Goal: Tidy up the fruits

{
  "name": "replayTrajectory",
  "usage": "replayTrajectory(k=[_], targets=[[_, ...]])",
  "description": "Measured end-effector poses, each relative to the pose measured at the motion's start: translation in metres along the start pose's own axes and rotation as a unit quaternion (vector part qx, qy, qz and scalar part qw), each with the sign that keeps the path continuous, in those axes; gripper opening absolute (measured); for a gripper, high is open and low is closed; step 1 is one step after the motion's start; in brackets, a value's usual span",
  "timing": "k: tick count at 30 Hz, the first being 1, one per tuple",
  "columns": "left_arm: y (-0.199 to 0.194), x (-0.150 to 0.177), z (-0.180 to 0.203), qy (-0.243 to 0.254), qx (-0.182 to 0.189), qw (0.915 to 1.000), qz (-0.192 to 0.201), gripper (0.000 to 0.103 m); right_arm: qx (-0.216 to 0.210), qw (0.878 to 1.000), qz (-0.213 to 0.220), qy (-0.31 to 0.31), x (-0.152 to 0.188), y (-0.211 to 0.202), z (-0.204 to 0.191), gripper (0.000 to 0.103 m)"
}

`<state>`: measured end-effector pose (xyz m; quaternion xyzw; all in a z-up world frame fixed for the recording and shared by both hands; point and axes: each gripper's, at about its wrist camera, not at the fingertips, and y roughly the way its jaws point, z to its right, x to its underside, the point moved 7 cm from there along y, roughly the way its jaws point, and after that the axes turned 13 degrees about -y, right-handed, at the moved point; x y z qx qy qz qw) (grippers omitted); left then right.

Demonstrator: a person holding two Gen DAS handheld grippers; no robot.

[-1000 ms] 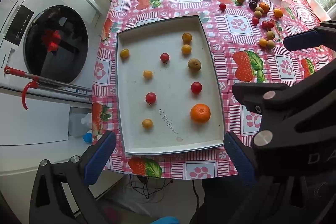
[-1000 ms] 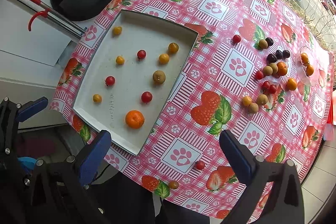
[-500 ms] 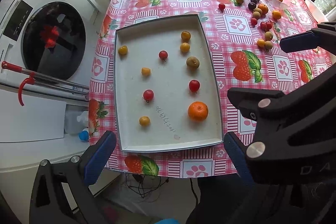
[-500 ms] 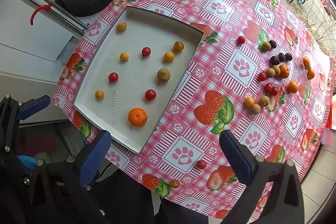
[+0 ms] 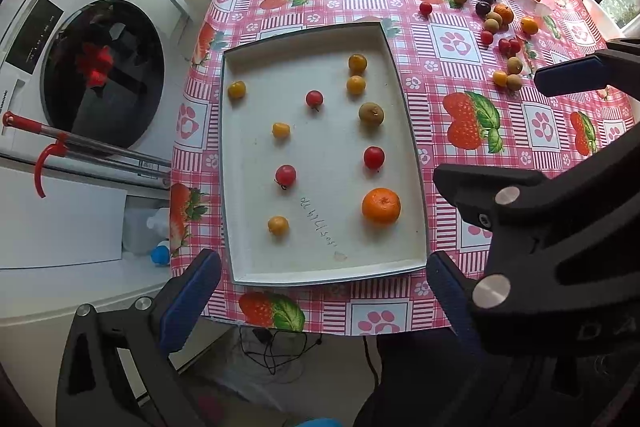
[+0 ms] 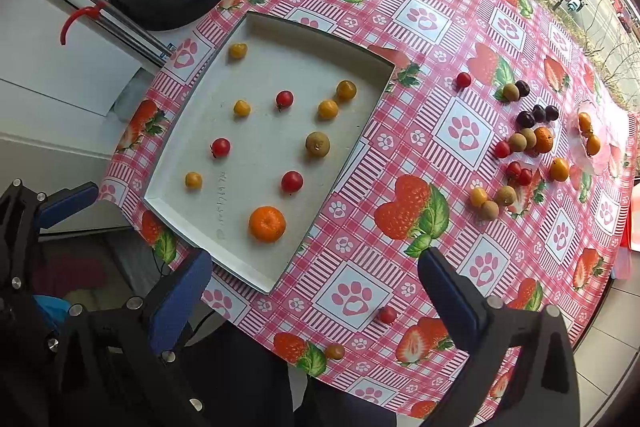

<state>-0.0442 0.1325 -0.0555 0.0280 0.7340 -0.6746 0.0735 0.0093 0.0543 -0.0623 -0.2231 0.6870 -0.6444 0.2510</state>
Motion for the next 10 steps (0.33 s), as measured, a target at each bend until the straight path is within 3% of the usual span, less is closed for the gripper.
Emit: replayTrajectory(k=[10], targets=[[-0.0019, -0.0017, -0.0022, -0.003, -0.005, 0.9999, 0.009, 0.103, -0.002, 1.0, 0.0, 0.0, 0.0001, 0.0016, -0.0029, 0.103]])
